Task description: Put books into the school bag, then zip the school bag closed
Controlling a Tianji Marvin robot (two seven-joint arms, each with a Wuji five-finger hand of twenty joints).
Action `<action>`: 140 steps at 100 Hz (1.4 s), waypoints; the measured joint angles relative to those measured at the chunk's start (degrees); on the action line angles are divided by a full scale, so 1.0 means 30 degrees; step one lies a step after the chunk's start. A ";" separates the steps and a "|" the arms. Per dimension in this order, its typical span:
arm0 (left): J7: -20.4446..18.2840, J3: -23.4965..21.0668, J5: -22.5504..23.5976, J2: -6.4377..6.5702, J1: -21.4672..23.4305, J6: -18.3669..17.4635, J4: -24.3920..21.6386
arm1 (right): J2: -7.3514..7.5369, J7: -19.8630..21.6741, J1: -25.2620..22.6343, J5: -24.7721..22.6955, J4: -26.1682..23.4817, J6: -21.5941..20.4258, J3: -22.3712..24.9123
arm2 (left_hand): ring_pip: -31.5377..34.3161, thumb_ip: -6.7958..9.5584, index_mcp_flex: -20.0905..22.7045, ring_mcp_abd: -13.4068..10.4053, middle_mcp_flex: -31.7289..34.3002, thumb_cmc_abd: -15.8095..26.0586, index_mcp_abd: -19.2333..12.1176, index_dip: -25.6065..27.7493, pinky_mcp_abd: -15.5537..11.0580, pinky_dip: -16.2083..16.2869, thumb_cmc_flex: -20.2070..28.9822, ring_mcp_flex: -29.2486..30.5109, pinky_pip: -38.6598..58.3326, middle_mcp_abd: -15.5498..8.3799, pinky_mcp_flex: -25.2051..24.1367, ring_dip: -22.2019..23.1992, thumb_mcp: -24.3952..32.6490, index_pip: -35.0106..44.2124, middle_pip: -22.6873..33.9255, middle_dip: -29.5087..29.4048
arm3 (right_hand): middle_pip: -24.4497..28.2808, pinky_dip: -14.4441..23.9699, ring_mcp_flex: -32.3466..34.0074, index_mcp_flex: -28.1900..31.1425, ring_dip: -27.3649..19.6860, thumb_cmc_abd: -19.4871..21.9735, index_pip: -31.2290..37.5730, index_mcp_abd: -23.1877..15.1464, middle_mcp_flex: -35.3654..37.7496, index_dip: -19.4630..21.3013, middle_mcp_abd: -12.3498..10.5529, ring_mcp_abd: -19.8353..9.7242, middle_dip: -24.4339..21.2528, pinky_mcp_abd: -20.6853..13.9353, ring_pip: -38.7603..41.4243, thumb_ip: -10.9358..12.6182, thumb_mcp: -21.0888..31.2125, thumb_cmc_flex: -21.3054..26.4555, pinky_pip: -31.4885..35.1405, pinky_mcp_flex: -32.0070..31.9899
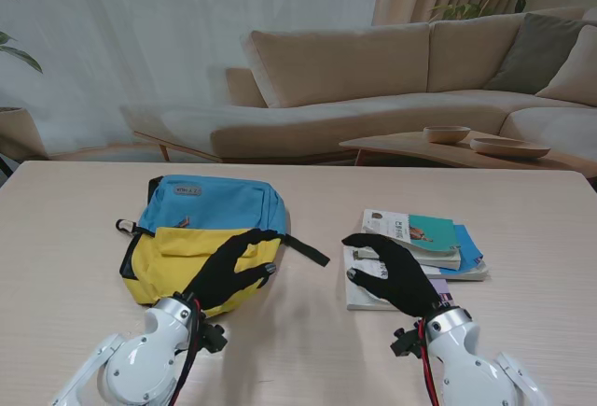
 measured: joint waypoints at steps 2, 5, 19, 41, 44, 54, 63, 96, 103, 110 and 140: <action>-0.0179 -0.0071 -0.0086 0.0024 -0.0001 0.0013 -0.0051 | 0.0004 0.0021 0.0100 -0.0014 -0.0031 0.0205 -0.0001 | 0.0000 0.0000 0.0000 0.0000 0.0000 0.0000 0.0000 0.0004 0.0000 0.0000 0.0000 0.0000 0.0000 0.0000 0.0000 0.0000 0.0000 0.0000 0.0000 0.0000 | 0.0177 -0.0006 0.0000 0.0439 0.0113 0.0000 -0.0231 0.0087 0.0108 0.0006 0.0049 0.0114 0.0031 0.0017 0.0098 0.0000 0.0000 0.0000 0.0242 -0.0006; -0.0394 -0.0155 -0.0169 0.0069 -0.0007 0.0017 -0.0121 | 0.0007 0.0038 0.0284 -0.0020 -0.0053 0.0572 -0.0008 | 0.0000 0.0000 0.0000 0.0001 0.0000 0.0000 0.0002 0.0003 0.0000 0.0000 0.0000 0.0000 0.0000 0.0000 0.0000 0.0002 0.0000 0.0000 0.0000 0.0000 | 0.0204 -0.0011 0.0054 0.0500 0.0177 0.0000 -0.0046 0.0215 0.0313 0.0151 0.0235 0.0204 0.0038 0.0033 0.0141 -0.0002 0.0000 0.0000 0.0434 -0.0006; -0.0576 -0.0319 -0.0331 0.0229 -0.0112 -0.0356 -0.0185 | 0.0015 0.0287 0.1414 -0.0727 -0.0031 0.2270 0.0035 | 0.0000 0.0000 0.0002 0.0007 0.0000 0.0000 0.0057 0.0007 0.0000 0.0005 0.0000 0.0000 0.0000 0.0011 0.0000 0.0006 0.0000 0.0000 0.0000 0.0002 | 0.0387 -0.0033 0.0394 0.0979 0.0210 0.0281 -0.0007 0.0287 0.0340 0.0191 0.0454 0.0341 0.0179 0.0043 0.0532 -0.0002 0.0003 0.0000 0.0584 -0.0006; -0.0686 -0.0484 -0.0653 0.0248 -0.0188 -0.0831 -0.0054 | 0.0276 0.1861 0.3693 -0.2702 0.0766 0.4065 0.0230 | 0.0000 0.0000 0.0361 0.0016 0.0200 0.0000 0.0072 0.0012 0.0000 0.0042 0.0006 0.0000 0.0000 0.0037 0.0000 0.0010 0.0000 0.0192 0.0266 0.0034 | 0.0304 -0.0238 0.0394 0.0980 0.0202 0.0339 -0.0268 0.0247 0.0345 0.0191 0.0461 0.0345 0.0179 0.0193 0.0071 -0.0002 -0.0016 0.0000 0.0600 -0.0010; -0.0798 -0.0541 -0.0676 0.0256 -0.0182 -0.0850 -0.0052 | 0.0325 0.1927 0.4079 -0.3025 0.1043 0.4320 0.0189 | 0.0000 0.0000 0.0361 0.0017 0.0200 0.0000 0.0072 0.0012 0.0000 0.0042 0.0008 0.0000 0.0000 0.0038 0.0000 0.0010 0.0000 0.0192 0.0265 0.0036 | -0.0020 -0.0249 0.0394 0.0980 0.0157 0.0371 -0.0276 0.0226 0.0438 0.0191 0.0460 0.0345 0.0178 0.0193 -0.0047 -0.0002 -0.0016 0.0000 0.0600 -0.0010; -0.0932 -0.0654 -0.0634 0.0295 -0.0157 -0.1037 -0.0020 | 0.0472 0.2143 0.5388 -0.4323 0.2150 0.5142 -0.0089 | 0.0000 0.0000 0.0361 0.0017 0.0200 0.0000 0.0072 0.0012 0.0000 0.0059 0.0020 0.0000 0.0000 0.0040 0.0000 0.0011 0.0000 0.0189 0.0268 0.0036 | -0.0410 -0.0451 0.0681 0.0980 -0.0052 0.0412 -0.0478 -0.0078 0.0579 0.0186 0.0461 0.0345 0.0122 0.0193 -0.0417 -0.0002 -0.0020 0.0000 0.0602 -0.0010; -0.0889 -0.0761 -0.0651 0.0302 -0.0069 -0.1156 -0.0021 | 0.0608 0.2495 0.6693 -0.4947 0.3471 0.5562 -0.0538 | 0.0000 0.0000 0.0363 0.0017 0.0200 0.0000 0.0073 0.0012 0.0000 0.0116 0.0045 0.0000 0.0000 0.0041 0.0000 0.0011 0.0000 0.0188 0.0268 0.0036 | -0.0765 -0.0635 0.0686 0.0983 -0.0283 0.0013 -0.0527 -0.0455 0.1068 0.0180 0.0446 0.0345 -0.0002 0.0193 -0.0703 -0.0003 -0.0004 0.0000 0.0608 -0.0010; -0.0651 -0.0940 -0.0496 0.0304 0.0366 -0.1119 -0.0456 | 0.1019 0.4199 1.1477 -0.5736 0.9214 0.6002 -0.2947 | 0.0000 0.0000 0.0366 0.0024 0.0200 0.0000 0.0073 0.0016 -0.0001 0.0204 0.0250 0.0000 0.0000 0.0050 0.0000 0.0014 -0.0014 0.0182 0.0270 0.0037 | -0.1445 -0.1511 0.0686 0.0337 -0.0784 -0.2472 -0.0729 -0.1630 0.0471 0.0179 -0.0493 -0.0292 -0.0044 0.0003 -0.1803 -0.0684 0.0531 0.0823 -0.0125 0.0229; -0.0597 -0.0988 -0.0432 0.0304 0.0417 -0.1159 -0.0496 | 0.1106 0.4572 1.2238 -0.6282 1.0182 0.6093 -0.3464 | 0.0000 0.0000 0.0366 0.0026 0.0200 0.0000 0.0073 0.0018 -0.0001 0.0204 0.0250 0.0000 0.0000 0.0050 0.0000 0.0013 -0.0015 0.0182 0.0270 0.0036 | -0.1438 -0.1681 0.0686 -0.0061 -0.0811 -0.2960 -0.0736 -0.1679 0.0260 0.0179 -0.0696 -0.0341 -0.0044 -0.0292 -0.1835 -0.0872 0.0879 0.1455 -0.0174 0.0249; -0.0513 -0.1019 -0.0381 0.0303 0.0469 -0.1172 -0.0532 | 0.1187 0.4634 1.2880 -0.6356 1.1088 0.6137 -0.3981 | 0.0000 0.0000 0.0366 0.0026 0.0200 0.0000 0.0073 0.0019 -0.0001 0.0205 0.0250 0.0000 0.0000 0.0050 0.0000 0.0016 -0.0014 0.0181 0.0270 0.0037 | -0.1433 -0.1736 0.0686 -0.0332 -0.0825 -0.3550 -0.0758 -0.1825 -0.0026 0.0179 -0.0862 -0.0395 -0.0044 -0.0354 -0.2035 -0.1197 0.1188 0.1768 -0.0603 0.0266; -0.0448 -0.1039 -0.0278 0.0301 0.0525 -0.1254 -0.0566 | 0.1597 0.7410 1.4171 -0.6629 1.2776 0.6275 -0.5100 | 0.0000 0.0000 0.0368 0.0027 0.0200 0.0000 0.0073 0.0025 -0.0001 0.0209 0.0250 0.0000 0.0000 0.0051 0.0000 0.0016 -0.0014 0.0179 0.0270 0.0037 | -0.2112 -0.2904 -0.0635 -0.3870 -0.1672 -0.5988 -0.2118 -0.2890 -0.3062 0.0182 -0.1658 -0.0951 -0.0582 -0.1172 -0.3631 -0.2247 0.2062 0.2952 -0.2537 -0.0335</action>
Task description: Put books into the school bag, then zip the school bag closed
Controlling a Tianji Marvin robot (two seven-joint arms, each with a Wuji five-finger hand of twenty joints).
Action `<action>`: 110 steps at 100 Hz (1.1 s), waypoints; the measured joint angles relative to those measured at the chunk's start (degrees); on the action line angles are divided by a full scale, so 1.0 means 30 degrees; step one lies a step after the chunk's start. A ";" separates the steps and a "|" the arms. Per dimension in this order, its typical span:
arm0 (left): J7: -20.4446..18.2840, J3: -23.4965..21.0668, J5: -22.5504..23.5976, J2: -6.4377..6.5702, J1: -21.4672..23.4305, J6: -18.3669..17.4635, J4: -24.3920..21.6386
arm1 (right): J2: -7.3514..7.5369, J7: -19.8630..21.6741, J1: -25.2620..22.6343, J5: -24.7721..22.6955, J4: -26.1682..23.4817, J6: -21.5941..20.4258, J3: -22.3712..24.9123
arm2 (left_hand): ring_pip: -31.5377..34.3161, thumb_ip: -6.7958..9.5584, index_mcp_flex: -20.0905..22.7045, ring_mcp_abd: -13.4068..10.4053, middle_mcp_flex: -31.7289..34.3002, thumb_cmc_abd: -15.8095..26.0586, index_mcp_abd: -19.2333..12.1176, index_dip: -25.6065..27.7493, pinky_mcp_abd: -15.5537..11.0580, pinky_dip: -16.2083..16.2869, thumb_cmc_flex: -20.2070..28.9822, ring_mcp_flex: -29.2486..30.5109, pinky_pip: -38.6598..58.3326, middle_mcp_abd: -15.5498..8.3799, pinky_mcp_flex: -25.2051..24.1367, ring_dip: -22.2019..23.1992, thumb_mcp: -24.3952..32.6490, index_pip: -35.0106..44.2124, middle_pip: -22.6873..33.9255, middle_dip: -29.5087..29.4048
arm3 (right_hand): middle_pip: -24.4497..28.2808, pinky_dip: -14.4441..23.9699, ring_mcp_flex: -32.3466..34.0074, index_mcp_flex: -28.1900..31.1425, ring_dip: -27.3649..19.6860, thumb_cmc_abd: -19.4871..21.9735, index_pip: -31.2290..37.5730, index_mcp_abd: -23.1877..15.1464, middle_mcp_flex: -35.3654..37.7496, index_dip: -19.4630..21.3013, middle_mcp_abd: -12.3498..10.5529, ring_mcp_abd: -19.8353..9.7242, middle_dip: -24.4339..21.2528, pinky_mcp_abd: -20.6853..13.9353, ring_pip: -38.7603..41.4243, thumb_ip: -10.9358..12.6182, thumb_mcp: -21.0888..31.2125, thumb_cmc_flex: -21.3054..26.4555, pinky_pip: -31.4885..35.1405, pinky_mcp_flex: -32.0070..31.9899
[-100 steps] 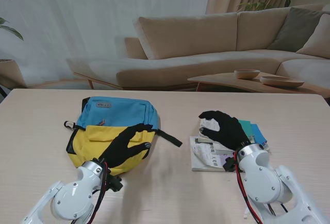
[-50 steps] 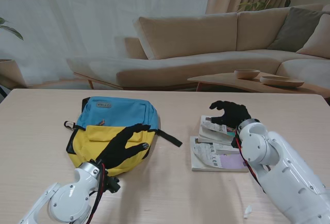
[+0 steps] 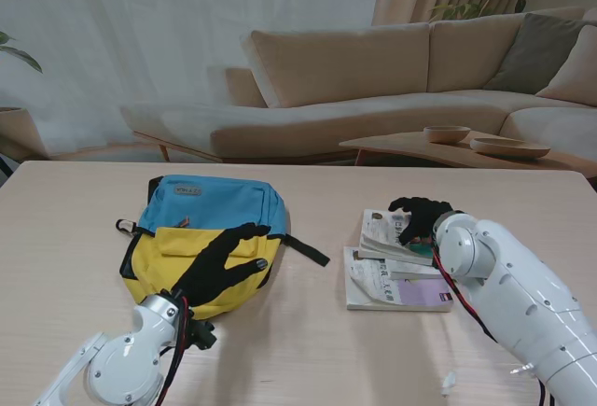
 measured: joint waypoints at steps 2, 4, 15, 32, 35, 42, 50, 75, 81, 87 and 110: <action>0.0008 0.0001 0.0015 0.0000 0.0002 -0.0015 0.0000 | 0.0040 0.0168 0.0035 -0.0006 0.0047 -0.0028 -0.0033 | 0.0000 0.0000 0.0000 0.0000 0.0000 0.0000 0.0000 0.0001 0.0000 0.0000 0.0000 0.0000 0.0000 0.0000 0.0000 0.0000 0.0000 0.0000 0.0000 0.0000 | -0.0421 -0.0092 -0.0284 -0.0413 -0.0131 -0.0022 -0.0214 -0.0047 -0.0143 0.0000 -0.0034 -0.0044 -0.0290 -0.0080 -0.0260 0.0000 0.0000 0.0058 -0.0214 -0.0140; 0.0017 0.0001 0.0027 0.0000 0.0006 -0.0034 0.0000 | 0.0083 0.0329 0.0073 -0.0023 0.0096 -0.0065 -0.0076 | 0.0000 0.0000 0.0000 0.0000 0.0000 0.0000 0.0000 0.0001 0.0000 0.0000 0.0000 0.0000 0.0000 0.0000 0.0000 0.0000 0.0000 0.0000 0.0000 0.0000 | -0.1048 -0.0232 -0.0450 -0.0643 -0.0253 -0.0049 -0.0841 -0.0183 -0.0208 0.0000 -0.0112 -0.0103 -0.0701 -0.0132 -0.0398 0.0001 -0.0005 0.0094 -0.0284 -0.0206; 0.0052 0.0001 0.0038 -0.0001 0.0018 -0.0072 0.0000 | 0.0308 0.0920 0.0328 -0.0135 0.0405 -0.0257 -0.0363 | 0.0000 0.0000 0.0000 0.0000 0.0000 0.0000 0.0000 0.0002 0.0000 0.0001 0.0000 0.0000 0.0000 0.0001 0.0000 0.0000 0.0000 -0.0146 0.0000 0.0000 | -0.4314 -0.0886 -0.1059 -0.0816 -0.0954 -0.0481 -0.5023 -0.0226 -0.0431 0.1500 -0.0177 -0.0180 -0.1850 -0.0370 -0.1667 0.0002 -0.0025 0.0134 -0.0746 -0.0604; 0.0046 0.0028 0.0023 -0.0001 0.0004 -0.0072 0.0000 | 0.0500 0.1356 0.1087 -0.0117 0.1066 -0.0300 -0.1248 | 0.0000 0.0000 0.0000 0.0000 0.0000 0.0000 0.0000 0.0004 0.0000 0.0003 0.0000 0.0000 0.0000 0.0001 0.0000 0.0001 0.0000 -0.0174 0.0000 0.0000 | -0.7279 -0.1178 -0.1353 -0.0795 -0.1404 -0.0681 -0.9249 -0.0217 -0.0705 0.2467 -0.0178 -0.0161 -0.3281 -0.0488 -0.3304 -0.0266 -0.0048 -0.0140 -0.1180 -0.0988; 0.0042 0.0031 0.0023 -0.0001 -0.0003 -0.0072 0.0000 | 0.0501 0.1438 0.1230 -0.0073 0.1162 -0.0264 -0.1358 | 0.0000 0.0000 0.0000 0.0000 0.0000 0.0000 0.0000 0.0003 0.0000 0.0004 0.0000 0.0000 0.0000 0.0001 0.0000 0.0001 0.0000 -0.0174 0.0000 0.0000 | -0.7560 -0.1178 -0.1357 -0.0790 -0.1405 -0.0682 -0.9370 -0.0209 -0.0711 0.1539 -0.0054 -0.0017 -0.3418 -0.0488 -0.3367 -0.0266 -0.0048 -0.0140 -0.1300 -0.1062; 0.0040 0.0031 0.0028 -0.0001 -0.0006 -0.0071 0.0001 | 0.0511 0.1576 0.1576 0.0093 0.1464 -0.0199 -0.1694 | 0.0000 0.0000 0.0000 0.0000 0.0000 0.0000 0.0000 0.0004 0.0000 0.0004 0.0000 0.0000 0.0000 0.0001 0.0000 0.0001 0.0000 -0.0175 0.0000 0.0000 | -0.7791 -0.1178 -0.1553 -0.0777 -0.1405 -0.0682 -0.9549 -0.0182 -0.0717 0.0235 0.0376 0.0234 -0.3482 -0.0455 -0.3762 -0.0267 -0.0200 -0.0150 -0.1477 -0.1093; 0.0064 0.0030 0.0048 -0.0001 -0.0007 -0.0071 0.0004 | 0.0514 0.1636 0.2043 0.0370 0.1937 -0.0134 -0.2126 | 0.0000 0.0000 0.0000 0.0000 0.0000 0.0000 0.0000 0.0004 0.0000 0.0005 0.0000 0.0000 0.0000 0.0003 0.0000 0.0002 0.0000 -0.0176 0.0000 0.0000 | -0.7577 -0.1178 -0.1553 -0.0770 -0.1405 -0.0471 -0.9568 -0.0168 -0.0717 -0.0513 0.0783 0.0283 -0.3454 -0.0342 -0.3771 -0.0266 -0.0934 -0.0432 -0.1650 -0.1097; 0.0083 0.0030 0.0115 -0.0002 -0.0015 -0.0061 0.0016 | 0.0463 0.1455 0.2999 0.1372 0.3153 0.0035 -0.2932 | 0.0000 0.0000 0.0000 0.0001 0.0000 0.0000 0.0000 0.0004 0.0000 0.0008 0.0000 0.0000 0.0000 0.0004 0.0000 0.0005 0.0000 -0.0179 0.0000 0.0000 | -0.1368 -0.0877 -0.1545 -0.0518 -0.0921 -0.0073 -0.9592 -0.0143 -0.0717 -0.0437 0.1392 0.0568 -0.0955 -0.0019 -0.2382 -0.0311 -0.1754 -0.0863 -0.1924 -0.0976; 0.0091 0.0031 0.0126 -0.0003 -0.0020 -0.0056 0.0018 | 0.0428 0.1323 0.3030 0.1473 0.3272 0.0054 -0.2936 | 0.0000 0.0000 0.0000 0.0001 0.0000 0.0000 0.0000 0.0004 0.0000 0.0008 0.0000 0.0000 0.0000 0.0004 0.0000 0.0006 0.0000 -0.0179 0.0000 0.0000 | 0.0598 -0.0707 -0.1472 -0.0518 -0.0544 -0.0070 -0.9516 0.0177 -0.0963 0.0803 0.1392 0.0600 -0.0274 0.0058 -0.1646 -0.0311 -0.1744 -0.0863 -0.1942 -0.0826; 0.0108 0.0033 0.0137 -0.0003 -0.0025 -0.0052 0.0019 | 0.0400 0.1177 0.3043 0.1517 0.3357 0.0033 -0.2940 | 0.0000 0.0000 0.0000 0.0001 0.0000 0.0000 0.0000 0.0004 0.0000 0.0009 0.0000 0.0000 0.0000 0.0004 0.0000 0.0006 0.0000 -0.0179 0.0000 0.0000 | 0.1593 -0.0477 -0.1007 -0.0518 -0.0100 -0.0179 -0.9294 0.0177 -0.0975 0.2228 0.1393 0.0625 0.0162 0.0249 -0.0809 -0.0311 -0.1562 -0.0863 -0.1948 -0.0576; 0.0203 0.0051 0.0232 -0.0007 -0.0039 -0.0071 0.0029 | 0.0311 0.0099 0.3158 0.1538 0.3723 -0.0195 -0.3265 | 0.0000 0.0000 0.0000 0.0001 0.0000 0.0000 0.0000 0.0004 0.0000 0.0010 0.0000 0.0000 0.0000 0.0005 0.0000 0.0007 0.0000 -0.0179 0.0036 0.0000 | 0.4761 0.0034 0.0385 0.0004 0.1878 -0.2549 -0.6848 0.1603 -0.0602 0.4913 0.1421 0.0636 0.2569 0.0967 0.3984 -0.1076 0.0033 -0.0873 -0.0252 0.0118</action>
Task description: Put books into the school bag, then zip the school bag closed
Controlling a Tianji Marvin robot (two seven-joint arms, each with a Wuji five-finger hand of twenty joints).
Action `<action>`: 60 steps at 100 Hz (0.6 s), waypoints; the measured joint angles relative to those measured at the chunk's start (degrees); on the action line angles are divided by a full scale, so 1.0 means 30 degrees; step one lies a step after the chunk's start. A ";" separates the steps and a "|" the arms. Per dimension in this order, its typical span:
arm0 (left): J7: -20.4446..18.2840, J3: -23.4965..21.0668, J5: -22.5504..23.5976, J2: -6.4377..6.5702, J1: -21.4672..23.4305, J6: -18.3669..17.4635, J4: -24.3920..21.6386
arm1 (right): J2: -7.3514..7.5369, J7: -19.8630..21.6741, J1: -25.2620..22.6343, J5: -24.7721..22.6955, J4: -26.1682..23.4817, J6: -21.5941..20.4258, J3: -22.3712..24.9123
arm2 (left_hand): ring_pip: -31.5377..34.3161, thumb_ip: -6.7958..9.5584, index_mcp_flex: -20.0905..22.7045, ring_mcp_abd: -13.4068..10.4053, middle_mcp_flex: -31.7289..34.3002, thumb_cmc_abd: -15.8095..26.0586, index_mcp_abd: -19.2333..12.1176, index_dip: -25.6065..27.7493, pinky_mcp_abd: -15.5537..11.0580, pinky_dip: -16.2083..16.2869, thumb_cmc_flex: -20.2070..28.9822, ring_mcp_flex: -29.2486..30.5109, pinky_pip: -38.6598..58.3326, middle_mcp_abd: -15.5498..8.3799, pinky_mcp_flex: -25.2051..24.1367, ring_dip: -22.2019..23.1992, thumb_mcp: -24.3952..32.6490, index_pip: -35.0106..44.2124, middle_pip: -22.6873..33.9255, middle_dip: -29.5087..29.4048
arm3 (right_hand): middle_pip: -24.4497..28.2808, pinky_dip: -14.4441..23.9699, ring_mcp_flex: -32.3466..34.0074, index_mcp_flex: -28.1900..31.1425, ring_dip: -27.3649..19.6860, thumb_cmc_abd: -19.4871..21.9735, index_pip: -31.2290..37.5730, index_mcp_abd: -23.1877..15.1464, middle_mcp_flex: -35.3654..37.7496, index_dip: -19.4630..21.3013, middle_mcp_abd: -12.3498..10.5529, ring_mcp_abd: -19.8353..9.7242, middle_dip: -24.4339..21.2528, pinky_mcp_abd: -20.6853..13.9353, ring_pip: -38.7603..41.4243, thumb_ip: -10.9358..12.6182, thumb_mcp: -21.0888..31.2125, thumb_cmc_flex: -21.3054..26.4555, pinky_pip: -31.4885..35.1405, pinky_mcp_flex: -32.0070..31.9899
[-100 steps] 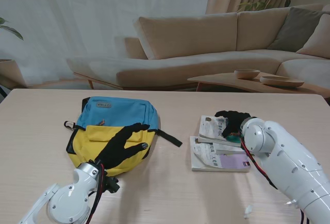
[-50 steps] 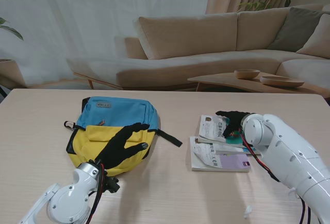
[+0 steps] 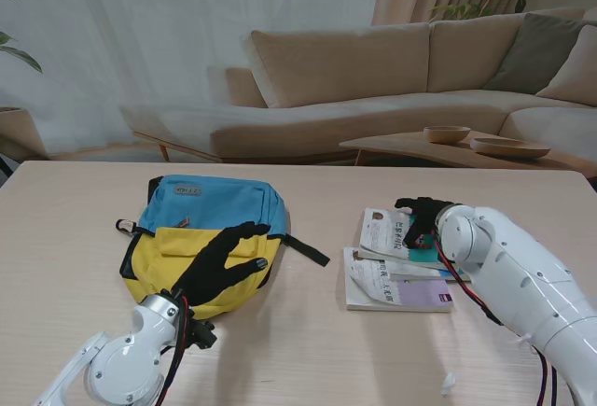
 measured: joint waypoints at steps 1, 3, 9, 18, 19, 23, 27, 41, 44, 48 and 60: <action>0.0003 0.0000 0.0006 0.0000 0.0000 -0.0004 0.0000 | -0.0003 -0.0050 0.0009 0.0006 0.0017 0.0000 -0.0029 | 0.0000 0.0000 0.0000 0.0000 0.0000 0.0000 0.0000 0.0000 0.0000 0.0000 0.0000 0.0000 0.0000 0.0000 0.0000 0.0000 0.0000 0.0000 0.0000 0.0000 | 0.0053 0.0000 0.0000 0.0000 0.0062 -0.0139 0.0246 0.0163 0.0077 -0.0082 0.0004 0.0000 0.0139 0.0001 0.0023 -0.0200 0.0132 -0.0001 0.0057 0.0004; 0.0007 -0.0001 0.0017 0.0000 0.0000 -0.0011 0.0000 | -0.0010 -0.0139 0.0028 0.0019 0.0047 0.0000 -0.0078 | 0.0000 0.0000 0.0000 0.0000 0.0000 0.0000 0.0000 0.0000 0.0000 0.0000 0.0000 0.0000 0.0000 0.0000 0.0000 0.0000 0.0000 0.0000 0.0000 0.0000 | 0.0215 0.0000 -0.0017 0.0000 0.0243 -0.0353 0.0813 0.0470 0.0136 -0.0321 0.0012 0.0000 0.0621 0.0002 0.0347 -0.0302 0.0203 -0.0001 0.0254 0.0021; 0.0031 -0.0009 0.0044 -0.0002 0.0003 -0.0047 0.0001 | -0.0051 -0.0373 0.0069 0.0124 0.0137 0.0015 -0.0167 | 0.0000 0.0000 0.0000 0.0000 0.0000 0.0001 0.0000 0.0000 0.0000 0.0001 0.0000 0.0000 0.0000 0.0000 0.0000 0.0000 0.0000 0.0000 0.0001 0.0000 | 0.0818 0.0000 0.0251 0.0451 0.0836 -0.0687 0.2248 0.1072 0.0147 -0.1007 0.0022 0.0000 0.1647 0.0155 0.1670 -0.0481 0.0743 -0.0001 0.0700 0.0083; 0.0096 -0.0028 0.0098 -0.0006 0.0020 -0.0101 0.0001 | -0.0140 -0.0772 0.0083 0.0261 0.0276 -0.0001 -0.0216 | 0.0000 0.0000 0.0000 0.0000 0.0000 0.0001 0.0000 0.0001 0.0000 0.0001 0.0000 0.0000 0.0000 0.0000 0.0000 0.0000 0.0000 0.0000 0.0003 0.0001 | 0.1026 0.0013 0.0308 0.0710 0.1976 -0.1260 0.4252 0.1820 0.0701 -0.2505 0.0028 0.0007 0.3494 0.0472 0.3711 -0.0528 0.1217 0.0188 0.1016 0.0254; 0.0103 -0.0031 0.0104 -0.0006 0.0023 -0.0108 0.0001 | -0.0149 -0.0835 0.0083 0.0261 0.0289 -0.0012 -0.0220 | 0.0000 0.0000 0.0000 0.0000 0.0000 0.0001 0.0000 0.0001 0.0000 0.0001 0.0000 0.0000 0.0000 0.0000 0.0000 0.0000 0.0000 0.0000 0.0003 0.0001 | 0.1027 0.0017 0.0321 0.0710 0.2054 -0.1271 0.4530 0.1823 0.0836 -0.2781 0.0029 0.0008 0.3736 0.0493 0.4070 -0.0528 0.1376 0.0285 0.1101 0.0261; 0.0126 -0.0043 0.0120 -0.0007 0.0035 -0.0145 0.0001 | -0.0188 -0.1115 0.0083 0.0255 0.0339 -0.0080 -0.0236 | 0.0000 0.0000 0.0000 0.0000 0.0000 0.0001 0.0000 0.0001 0.0000 0.0001 0.0000 0.0000 0.0000 0.0000 0.0000 0.0002 0.0000 0.0000 0.0003 0.0001 | 0.1284 0.0092 0.0611 0.0985 0.2736 -0.1369 0.5622 0.1912 0.1559 -0.3285 0.0030 -0.0002 0.4518 0.0659 0.5164 -0.0530 0.1775 0.0682 0.1268 0.0441; 0.0151 -0.0051 0.0140 -0.0008 0.0048 -0.0167 0.0001 | -0.0228 -0.1417 0.0075 0.0201 0.0397 -0.0196 -0.0258 | 0.0000 0.0000 0.0000 0.0000 0.0000 0.0001 0.0000 0.0001 0.0000 0.0001 0.0000 0.0000 0.0000 0.0000 0.0000 0.0002 0.0000 0.0000 0.0003 0.0001 | 0.2142 0.0244 0.1099 0.1219 0.3437 -0.1378 0.6603 0.2001 0.2250 -0.3755 0.0032 -0.0025 0.5587 0.0762 0.6672 -0.0530 0.2188 0.1220 0.1481 0.0527; 0.0179 -0.0064 0.0207 -0.0009 0.0075 -0.0233 -0.0002 | -0.0382 -0.2362 -0.0070 -0.0129 0.0548 -0.0516 -0.0300 | 0.0000 0.0000 0.0000 0.0000 0.0000 0.0001 0.0000 0.0001 0.0000 0.0001 0.0000 0.0000 0.0000 0.0000 0.0000 0.0002 0.0000 0.0000 0.0003 0.0001 | 0.5653 0.0743 0.3482 0.2893 0.5371 -0.1620 0.9292 0.1871 0.5305 -0.4402 -0.0234 -0.0201 0.8879 0.1338 1.0922 -0.2353 0.3446 0.4071 0.2486 0.1302; 0.0179 -0.0069 0.0215 -0.0009 0.0079 -0.0238 -0.0005 | -0.0428 -0.2617 -0.0122 -0.0131 0.0583 -0.0567 -0.0275 | 0.0000 0.0000 0.0000 0.0000 0.0000 0.0001 0.0000 0.0001 0.0000 0.0001 0.0000 0.0000 0.0000 0.0000 0.0000 0.0003 0.0000 0.0000 0.0003 0.0001 | 0.5990 0.0927 0.4005 0.3536 0.5378 -0.1620 0.9642 0.1692 0.5871 -0.4426 -0.0280 -0.0192 0.9208 0.1472 1.1456 -0.2353 0.3507 0.4409 0.2734 0.1510; 0.0180 -0.0076 0.0224 -0.0009 0.0087 -0.0248 -0.0008 | -0.0499 -0.3046 -0.0198 -0.0126 0.0651 -0.0672 -0.0214 | 0.0000 0.0000 0.0000 0.0000 0.0000 0.0001 0.0000 0.0001 0.0000 0.0001 0.0000 0.0000 0.0000 0.0000 0.0000 0.0003 0.0000 0.0000 0.0003 0.0001 | 0.6412 0.1165 0.4761 0.4412 0.5184 -0.1620 1.0211 0.1492 0.6709 -0.4430 -0.0358 0.0055 0.9534 0.1717 1.2122 -0.2353 0.3659 0.4998 0.2933 0.1770; 0.0209 -0.0094 0.0256 -0.0010 0.0107 -0.0287 -0.0009 | -0.0672 -0.3916 -0.0408 -0.0104 0.0834 -0.1054 -0.0011 | 0.0000 0.0000 0.0000 0.0000 0.0000 0.0001 0.0000 0.0001 0.0000 0.0001 0.0000 0.0000 0.0000 0.0000 0.0000 0.0004 0.0000 0.0000 0.0003 0.0001 | 0.6869 0.1436 0.5983 0.6307 0.4463 -0.1683 1.1512 0.1233 0.7821 -0.4433 -0.0381 0.0766 0.9672 0.1994 1.3298 -0.2353 0.4071 0.5533 0.3390 0.2458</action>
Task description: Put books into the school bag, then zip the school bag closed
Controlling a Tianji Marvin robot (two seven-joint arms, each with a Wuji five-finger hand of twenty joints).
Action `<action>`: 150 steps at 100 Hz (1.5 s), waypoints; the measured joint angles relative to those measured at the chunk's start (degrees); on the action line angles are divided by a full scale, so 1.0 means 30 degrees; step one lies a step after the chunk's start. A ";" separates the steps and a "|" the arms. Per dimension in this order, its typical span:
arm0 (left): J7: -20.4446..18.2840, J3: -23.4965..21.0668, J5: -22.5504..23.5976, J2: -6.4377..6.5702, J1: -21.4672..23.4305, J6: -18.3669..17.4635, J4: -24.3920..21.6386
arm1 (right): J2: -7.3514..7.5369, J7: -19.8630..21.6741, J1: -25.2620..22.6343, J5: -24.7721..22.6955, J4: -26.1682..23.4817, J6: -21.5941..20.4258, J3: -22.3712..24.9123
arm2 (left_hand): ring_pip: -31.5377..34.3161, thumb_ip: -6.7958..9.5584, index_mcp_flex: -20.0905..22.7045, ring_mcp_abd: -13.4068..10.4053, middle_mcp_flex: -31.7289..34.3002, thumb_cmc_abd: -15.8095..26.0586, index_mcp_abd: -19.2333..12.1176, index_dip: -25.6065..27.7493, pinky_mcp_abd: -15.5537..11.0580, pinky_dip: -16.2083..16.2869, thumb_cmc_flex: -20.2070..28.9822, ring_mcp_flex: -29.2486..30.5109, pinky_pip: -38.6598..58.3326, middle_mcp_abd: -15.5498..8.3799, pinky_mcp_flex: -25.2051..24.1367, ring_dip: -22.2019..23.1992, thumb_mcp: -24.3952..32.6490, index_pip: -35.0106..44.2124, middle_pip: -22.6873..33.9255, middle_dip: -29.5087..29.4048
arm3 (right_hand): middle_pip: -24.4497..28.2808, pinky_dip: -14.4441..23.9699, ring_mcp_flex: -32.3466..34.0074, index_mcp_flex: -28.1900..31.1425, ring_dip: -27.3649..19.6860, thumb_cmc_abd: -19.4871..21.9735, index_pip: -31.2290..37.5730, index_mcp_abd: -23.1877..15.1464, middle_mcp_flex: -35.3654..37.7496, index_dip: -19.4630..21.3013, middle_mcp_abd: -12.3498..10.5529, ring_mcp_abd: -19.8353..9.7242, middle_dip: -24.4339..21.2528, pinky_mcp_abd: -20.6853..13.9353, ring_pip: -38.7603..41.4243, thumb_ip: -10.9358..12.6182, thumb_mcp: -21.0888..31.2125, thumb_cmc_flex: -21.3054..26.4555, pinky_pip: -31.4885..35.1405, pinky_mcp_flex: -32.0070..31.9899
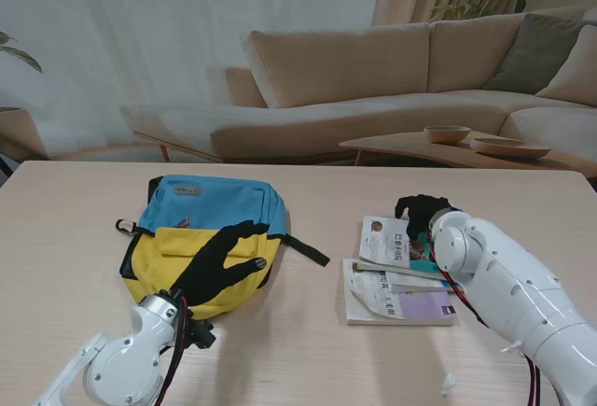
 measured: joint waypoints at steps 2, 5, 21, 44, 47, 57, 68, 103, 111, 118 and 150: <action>0.0006 -0.0004 0.0005 0.0000 0.0004 -0.0003 0.0000 | -0.0017 -0.0024 -0.0033 -0.0001 -0.0001 -0.0024 0.0053 | 0.0000 0.0000 0.0000 0.0000 0.0000 0.0000 0.0000 0.0000 0.0000 0.0000 0.0000 0.0000 0.0000 0.0000 0.0000 0.0000 0.0000 0.0000 0.0000 0.0000 | 0.0003 0.0007 0.0000 0.0000 -0.0027 -0.0016 -0.0074 -0.0036 0.0014 0.0000 0.0000 0.0073 0.0000 0.0118 0.0061 0.0000 0.0012 0.0000 0.0004 0.0035; 0.0015 -0.0012 0.0010 -0.0001 0.0011 -0.0008 0.0000 | -0.0046 -0.0047 -0.0090 -0.0001 -0.0013 -0.0044 0.0153 | 0.0000 0.0000 0.0000 0.0000 0.0000 0.0000 0.0000 0.0000 0.0000 0.0000 0.0000 0.0000 0.0000 0.0000 0.0000 0.0000 0.0000 0.0000 0.0000 0.0000 | 0.0028 0.0016 0.0236 0.0537 -0.0075 -0.0026 0.0249 -0.0193 0.0017 0.0003 -0.0003 0.0127 0.0003 0.0134 0.0073 0.0000 0.0043 0.0001 0.0020 0.0111; 0.0037 -0.0031 0.0044 -0.0002 0.0032 -0.0064 0.0000 | -0.0149 -0.0397 -0.0636 -0.0043 -0.0415 -0.0079 0.0865 | 0.0000 0.0000 -0.0017 0.0000 0.0000 0.0000 0.0000 0.0000 0.0000 0.0000 0.0000 0.0000 0.0000 0.0000 0.0000 0.0000 0.0000 0.0000 0.0000 0.0133 | 0.0802 0.0201 0.1156 0.4139 -0.0513 0.0079 0.1398 -0.1878 0.0859 0.0803 -0.0041 0.0582 -0.0126 0.0611 0.0311 0.0011 0.0049 0.0023 0.0225 0.0503; 0.0085 -0.0034 0.0094 -0.0004 0.0049 -0.0076 0.0001 | -0.0240 -0.0915 -0.2033 -0.0451 -0.1995 -0.0043 0.2348 | 0.0000 0.0000 -0.0017 0.0000 -0.0002 0.0000 0.0000 0.0001 0.0000 0.0000 0.0000 0.0000 0.0000 0.0000 0.0000 0.0002 0.0000 0.0000 0.0000 0.0134 | 0.2254 0.0426 0.2096 0.7506 -0.0764 0.0052 0.2419 -0.3379 0.2647 0.1887 -0.1078 0.0895 -0.0614 0.1134 0.0506 0.0056 0.0005 -0.0047 0.0473 0.1076; 0.0086 -0.0034 0.0096 -0.0004 0.0049 -0.0076 0.0000 | -0.0249 -0.0916 -0.2214 -0.0483 -0.2245 -0.0013 0.2555 | 0.0000 0.0000 -0.0017 0.0000 -0.0002 0.0000 0.0000 0.0001 0.0000 0.0000 0.0000 0.0000 0.0000 0.0000 0.0000 0.0002 0.0000 0.0000 0.0000 0.0134 | 0.2357 0.0430 0.2073 0.7552 -0.0738 0.0048 0.2446 -0.3475 0.2647 0.2126 -0.1083 0.0900 -0.0585 0.1141 0.0508 0.0071 0.0011 -0.0060 0.0485 0.1076; 0.0088 -0.0031 0.0104 -0.0004 0.0051 -0.0076 0.0000 | -0.0329 -0.0919 -0.2959 -0.0419 -0.3195 0.0093 0.3495 | 0.0000 0.0000 -0.0018 0.0000 -0.0002 0.0000 0.0000 0.0001 0.0000 0.0000 0.0000 0.0000 0.0000 0.0000 0.0000 0.0002 0.0000 0.0000 0.0000 0.0133 | 0.2511 0.0623 0.1923 0.7730 -0.0273 0.0047 0.2477 -0.3629 0.2635 0.2850 -0.1084 0.0887 -0.0005 0.1154 0.0508 0.0170 0.0305 -0.0333 0.0697 0.0969; 0.0104 -0.0026 0.0112 -0.0005 0.0059 -0.0076 -0.0008 | -0.0312 -0.0686 -0.3926 -0.0506 -0.4654 0.0289 0.4422 | 0.0000 0.0000 -0.0017 0.0000 -0.0002 0.0000 0.0000 0.0001 0.0000 0.0000 0.0000 0.0000 0.0000 0.0000 0.0000 0.0002 0.0000 0.0000 0.0000 0.0134 | 0.2692 0.0801 0.0155 0.7602 0.0451 0.0097 0.2722 -0.3642 0.0873 0.4121 -0.1046 0.0575 -0.0196 0.0830 -0.0701 0.0245 0.0832 -0.0336 0.0917 0.0479; 0.0121 -0.0047 0.0120 -0.0007 0.0116 -0.0116 -0.0034 | -0.0253 0.0068 -0.6750 -0.1026 -0.9001 -0.0160 0.7250 | 0.0000 0.0000 -0.0017 0.0000 -0.0003 0.0000 0.0000 0.0001 0.0000 0.0000 0.0000 0.0000 0.0000 0.0000 0.0000 0.0002 0.0000 0.0000 0.0000 0.0134 | -0.0949 0.0960 0.1588 0.7453 -0.0291 -0.0413 0.4343 -0.3126 0.3358 0.5281 0.0255 0.1197 -0.4750 0.0518 -0.3573 0.1689 0.1916 -0.0333 0.1205 0.1200; 0.0129 -0.0067 0.0118 -0.0008 0.0140 -0.0159 -0.0042 | -0.0246 0.0213 -0.7349 -0.0829 -0.9976 -0.0298 0.7828 | 0.0000 0.0000 -0.0017 0.0000 -0.0003 0.0000 0.0000 0.0003 0.0000 0.0000 0.0000 0.0000 0.0000 0.0000 0.0000 0.0002 0.0000 0.0000 0.0000 0.0134 | -0.0941 0.0989 0.1705 0.7454 -0.0314 -0.0651 0.4441 -0.2986 0.3373 0.6222 0.0841 0.1330 -0.4660 0.0518 -0.3332 0.2452 0.1918 -0.0332 0.1209 0.1243; 0.0164 -0.0077 0.0118 -0.0011 0.0160 -0.0202 -0.0045 | -0.0244 0.0282 -0.7840 -0.0730 -1.0752 -0.0493 0.8295 | 0.0000 0.0000 -0.0018 0.0000 -0.0003 0.0000 0.0000 0.0003 0.0000 0.0000 0.0000 0.0000 0.0000 0.0000 0.0000 0.0002 0.0000 0.0000 0.0000 0.0134 | -0.0829 0.1123 0.1915 0.7454 -0.0314 -0.0752 0.4592 -0.2747 0.3373 0.6990 0.1192 0.1514 -0.4390 0.0509 -0.2904 0.3214 0.1918 -0.0331 0.1215 0.1243; 0.0160 -0.0113 -0.0153 -0.0018 0.0180 -0.0251 -0.0054 | -0.0249 -0.0326 -0.9356 -0.0233 -1.3257 -0.1273 0.9419 | 0.0000 0.0000 -0.0018 0.0000 -0.0004 0.0000 0.0003 0.0003 0.0000 0.0000 0.0000 0.0000 0.0000 0.0000 0.0000 0.0002 0.0000 0.0000 0.0000 0.0134 | 0.0291 0.1184 0.1860 0.7213 -0.0530 -0.0980 0.5259 -0.2509 0.3276 0.9535 0.1932 0.1710 -0.3703 0.0769 -0.2000 0.5966 0.1919 -0.0271 0.1673 0.1242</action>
